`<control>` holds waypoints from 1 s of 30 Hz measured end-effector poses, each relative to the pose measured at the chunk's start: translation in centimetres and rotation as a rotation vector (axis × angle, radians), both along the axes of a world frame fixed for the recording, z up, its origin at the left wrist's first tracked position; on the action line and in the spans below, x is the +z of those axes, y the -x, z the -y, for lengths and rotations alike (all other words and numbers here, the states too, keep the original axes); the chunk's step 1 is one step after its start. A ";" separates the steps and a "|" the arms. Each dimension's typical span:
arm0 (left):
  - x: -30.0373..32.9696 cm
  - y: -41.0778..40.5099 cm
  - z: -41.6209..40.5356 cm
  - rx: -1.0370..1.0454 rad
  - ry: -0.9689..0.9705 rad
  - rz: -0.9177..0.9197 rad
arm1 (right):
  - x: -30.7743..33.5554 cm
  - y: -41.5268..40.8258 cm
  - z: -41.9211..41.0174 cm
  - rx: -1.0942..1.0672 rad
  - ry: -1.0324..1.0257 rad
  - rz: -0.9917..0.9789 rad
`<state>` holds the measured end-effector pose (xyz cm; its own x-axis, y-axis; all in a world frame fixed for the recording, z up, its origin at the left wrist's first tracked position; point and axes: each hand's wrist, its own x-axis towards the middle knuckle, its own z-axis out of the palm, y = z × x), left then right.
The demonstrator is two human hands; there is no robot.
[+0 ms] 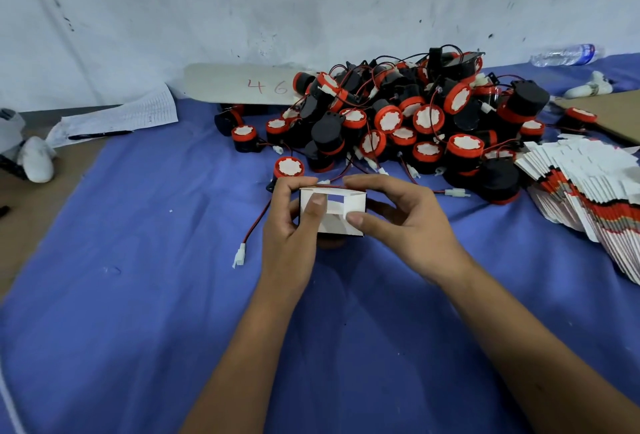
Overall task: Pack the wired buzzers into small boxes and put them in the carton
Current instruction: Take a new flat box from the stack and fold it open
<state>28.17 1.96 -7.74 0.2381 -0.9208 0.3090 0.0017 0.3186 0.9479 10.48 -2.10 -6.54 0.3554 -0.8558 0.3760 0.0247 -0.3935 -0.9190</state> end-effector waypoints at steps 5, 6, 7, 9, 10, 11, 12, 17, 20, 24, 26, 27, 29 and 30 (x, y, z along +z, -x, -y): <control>-0.1 0.3 0.1 0.024 0.023 0.076 | -0.2 -0.1 0.0 -0.049 0.009 -0.034; -0.1 0.4 0.1 0.027 0.034 0.106 | -0.2 -0.1 0.0 -0.072 0.016 -0.047; -0.2 0.5 0.1 0.031 0.043 0.131 | -0.3 -0.1 0.1 -0.093 0.027 -0.060; -0.3 0.6 0.1 0.036 0.059 0.157 | -0.4 -0.2 0.0 -0.113 0.061 -0.064; -0.3 0.7 0.1 0.038 0.067 0.164 | -0.4 -0.2 0.0 -0.118 0.084 -0.063; -0.3 0.6 0.2 0.039 0.075 0.170 | -0.3 -0.3 0.0 -0.124 0.111 -0.072; -0.3 0.6 0.2 0.041 0.083 0.176 | -0.3 -0.3 0.0 -0.125 0.140 -0.092; -0.5 -0.2 0.3 0.178 0.112 0.386 | -0.3 -0.1 -0.2 0.006 0.164 -0.282; -0.3 -0.9 0.1 0.264 0.162 0.581 | 0.0 -0.5 -0.6 0.000 0.092 -0.236; 0.3 -0.7 -0.2 0.309 0.262 0.771 | 0.0 -0.4 -0.5 -0.043 0.079 -0.197; 0.6 -0.2 -0.4 0.325 0.319 0.807 | -0.1 -0.4 -0.6 -0.014 0.016 -0.147; 0.7 0.0 -0.5 0.332 0.338 0.783 | -0.1 -0.4 -0.6 -0.001 -0.013 -0.121; 0.7 0.0 -0.5 0.331 0.343 0.679 | 0.0 -0.5 -0.6 -0.005 -0.038 -0.087; 0.7 0.0 -0.5 0.317 0.332 0.626 | 0.0 -0.5 -0.5 -0.027 -0.046 -0.070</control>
<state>28.21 2.41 -7.02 0.1646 -0.6731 0.7210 -0.6416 0.4821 0.5966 11.00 -1.55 -6.52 0.3557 -0.8814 0.3107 -0.0507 -0.3502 -0.9353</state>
